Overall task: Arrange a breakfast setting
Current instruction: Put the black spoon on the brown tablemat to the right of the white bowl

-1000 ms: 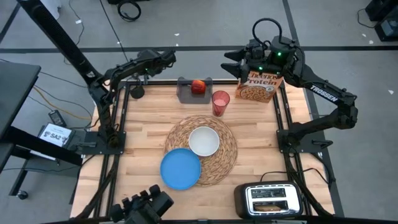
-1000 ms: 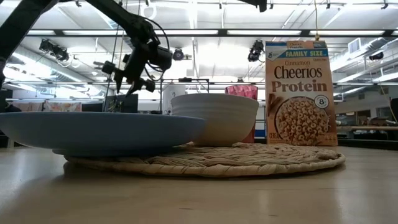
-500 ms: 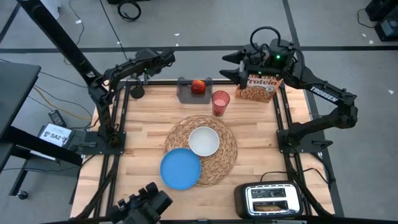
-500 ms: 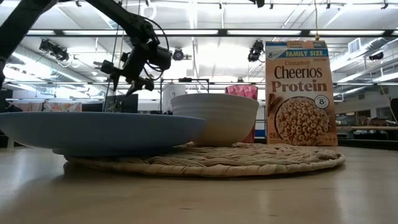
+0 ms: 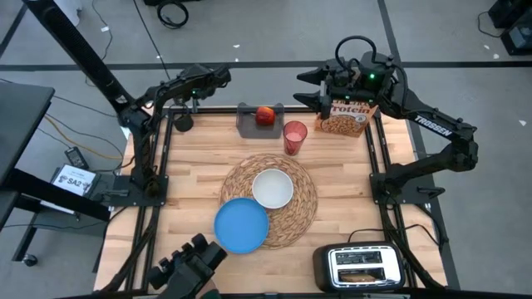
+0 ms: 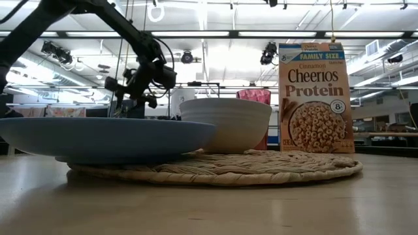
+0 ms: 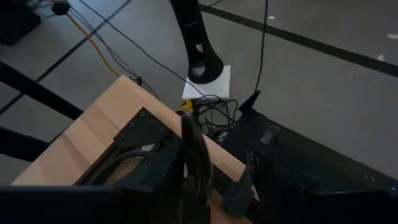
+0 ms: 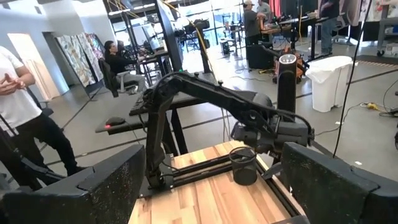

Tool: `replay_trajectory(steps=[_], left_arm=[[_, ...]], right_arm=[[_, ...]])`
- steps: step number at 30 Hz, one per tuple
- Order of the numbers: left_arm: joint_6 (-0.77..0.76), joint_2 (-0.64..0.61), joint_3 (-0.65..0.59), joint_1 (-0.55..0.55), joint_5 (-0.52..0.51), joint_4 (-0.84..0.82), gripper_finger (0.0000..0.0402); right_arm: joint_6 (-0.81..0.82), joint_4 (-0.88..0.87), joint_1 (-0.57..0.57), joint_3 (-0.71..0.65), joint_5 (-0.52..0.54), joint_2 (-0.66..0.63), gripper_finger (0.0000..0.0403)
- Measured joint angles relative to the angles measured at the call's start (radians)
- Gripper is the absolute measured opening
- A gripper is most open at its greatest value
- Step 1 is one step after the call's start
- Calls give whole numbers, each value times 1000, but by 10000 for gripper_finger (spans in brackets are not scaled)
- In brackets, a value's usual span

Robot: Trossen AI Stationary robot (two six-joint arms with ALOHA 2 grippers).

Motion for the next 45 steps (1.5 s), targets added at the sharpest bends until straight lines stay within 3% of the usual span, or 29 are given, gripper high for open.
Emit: replay_trajectory(steps=[13,19,32,45], left_arm=[[-76,4,0,32,-23,-24,61],[-75,4,0,35,-38,-50,26],[-75,-6,0,15,-62,-105,19],[-27,-173,0,-28,-96,-106,19]], right_arm=[[-10,11,-16,0,0,0,375],[-18,11,-26,0,-1,0,375],[-24,10,-54,0,-20,-13,375],[-49,-11,-55,0,-34,-27,375]])
